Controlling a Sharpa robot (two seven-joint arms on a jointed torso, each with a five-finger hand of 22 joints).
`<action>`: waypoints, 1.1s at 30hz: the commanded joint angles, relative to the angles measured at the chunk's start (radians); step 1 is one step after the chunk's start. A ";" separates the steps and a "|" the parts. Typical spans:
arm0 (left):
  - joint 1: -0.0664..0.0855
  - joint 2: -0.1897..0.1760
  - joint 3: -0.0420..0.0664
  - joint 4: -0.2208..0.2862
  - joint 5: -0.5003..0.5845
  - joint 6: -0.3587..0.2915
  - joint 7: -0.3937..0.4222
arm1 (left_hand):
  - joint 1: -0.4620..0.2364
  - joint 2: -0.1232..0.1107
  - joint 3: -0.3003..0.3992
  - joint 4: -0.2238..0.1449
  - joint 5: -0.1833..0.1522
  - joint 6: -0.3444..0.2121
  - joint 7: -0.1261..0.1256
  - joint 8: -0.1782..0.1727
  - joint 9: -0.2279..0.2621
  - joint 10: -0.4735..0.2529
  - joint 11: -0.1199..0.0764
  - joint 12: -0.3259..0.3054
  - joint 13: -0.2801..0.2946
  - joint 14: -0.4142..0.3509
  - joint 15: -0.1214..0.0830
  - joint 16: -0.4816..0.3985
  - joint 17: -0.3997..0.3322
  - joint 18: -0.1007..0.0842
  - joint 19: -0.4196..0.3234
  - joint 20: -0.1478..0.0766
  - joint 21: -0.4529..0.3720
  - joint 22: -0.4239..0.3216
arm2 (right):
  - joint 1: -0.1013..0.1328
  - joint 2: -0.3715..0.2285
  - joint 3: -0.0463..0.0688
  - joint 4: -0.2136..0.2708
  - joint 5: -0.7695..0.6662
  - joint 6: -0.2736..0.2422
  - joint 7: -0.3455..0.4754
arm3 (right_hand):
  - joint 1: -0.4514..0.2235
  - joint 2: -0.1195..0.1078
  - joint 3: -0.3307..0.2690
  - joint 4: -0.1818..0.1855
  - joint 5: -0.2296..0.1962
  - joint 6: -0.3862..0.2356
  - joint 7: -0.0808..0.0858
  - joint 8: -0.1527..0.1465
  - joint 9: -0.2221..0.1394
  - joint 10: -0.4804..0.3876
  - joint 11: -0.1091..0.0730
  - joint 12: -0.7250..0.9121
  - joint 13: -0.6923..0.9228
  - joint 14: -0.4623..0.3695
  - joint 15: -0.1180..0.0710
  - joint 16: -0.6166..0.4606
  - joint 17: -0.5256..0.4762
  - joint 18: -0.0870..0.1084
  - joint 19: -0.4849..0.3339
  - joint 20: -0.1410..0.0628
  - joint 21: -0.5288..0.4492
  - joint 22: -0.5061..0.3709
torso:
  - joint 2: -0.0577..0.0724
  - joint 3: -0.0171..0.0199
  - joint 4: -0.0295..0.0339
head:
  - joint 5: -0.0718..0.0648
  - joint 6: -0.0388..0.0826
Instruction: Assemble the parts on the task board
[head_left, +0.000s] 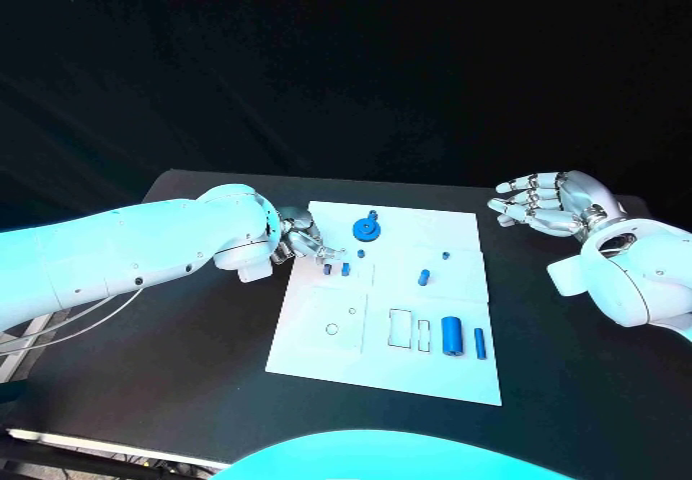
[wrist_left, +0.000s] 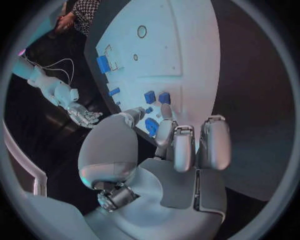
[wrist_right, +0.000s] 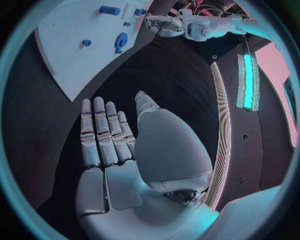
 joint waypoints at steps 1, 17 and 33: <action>-0.004 -0.003 0.000 0.007 -0.034 -0.025 0.026 | 0.023 -0.009 -0.014 -0.002 -0.001 -0.012 0.004 -0.016 -0.010 -0.012 0.005 -0.006 -0.005 0.102 0.010 0.000 0.252 0.011 -0.004 0.007 -0.006 -0.005 | -0.001 0.000 0.000 0.000 -0.005 0.007 0.009 | -0.004 0.009 -0.003 -0.003 -0.004 0.001 0.081 0.007 -0.001 -0.002 0.000 0.004 -0.001 0.006 0.003 -0.005 -0.001 0.012 -0.009 0.001 -0.002 -0.001 | 0.000 0.0001 0.0006 | 0.001 0.001; -0.020 0.000 -0.003 0.003 -0.087 -0.021 0.025 | 0.044 -0.016 -0.031 -0.002 -0.003 -0.016 0.011 -0.031 -0.024 -0.022 0.011 -0.009 -0.014 0.101 0.016 -0.001 0.249 0.013 -0.009 0.013 -0.011 -0.013 | -0.001 -0.002 0.000 0.000 -0.005 0.008 0.009 | -0.004 0.009 -0.003 -0.003 -0.004 0.001 0.081 0.007 -0.001 -0.002 0.000 0.004 -0.001 0.006 0.003 -0.005 -0.001 0.012 -0.009 0.001 -0.002 -0.001 | 0.002 0.0004 -0.0016 | 0.002 -0.001; -0.025 0.011 -0.006 -0.004 -0.067 0.016 0.014 | 0.079 -0.006 -0.037 -0.003 0.005 -0.010 0.013 -0.037 -0.035 -0.024 0.014 -0.006 -0.013 0.102 0.019 0.001 0.253 0.013 -0.009 0.018 -0.012 -0.012 | -0.002 -0.002 0.000 0.001 -0.005 0.009 0.009 | -0.005 0.009 -0.003 -0.003 -0.004 0.001 0.081 0.007 -0.002 -0.003 0.000 0.005 -0.002 0.006 0.003 -0.006 -0.003 0.012 -0.010 0.002 -0.002 -0.005 | 0.002 0.0000 -0.0014 | 0.001 -0.005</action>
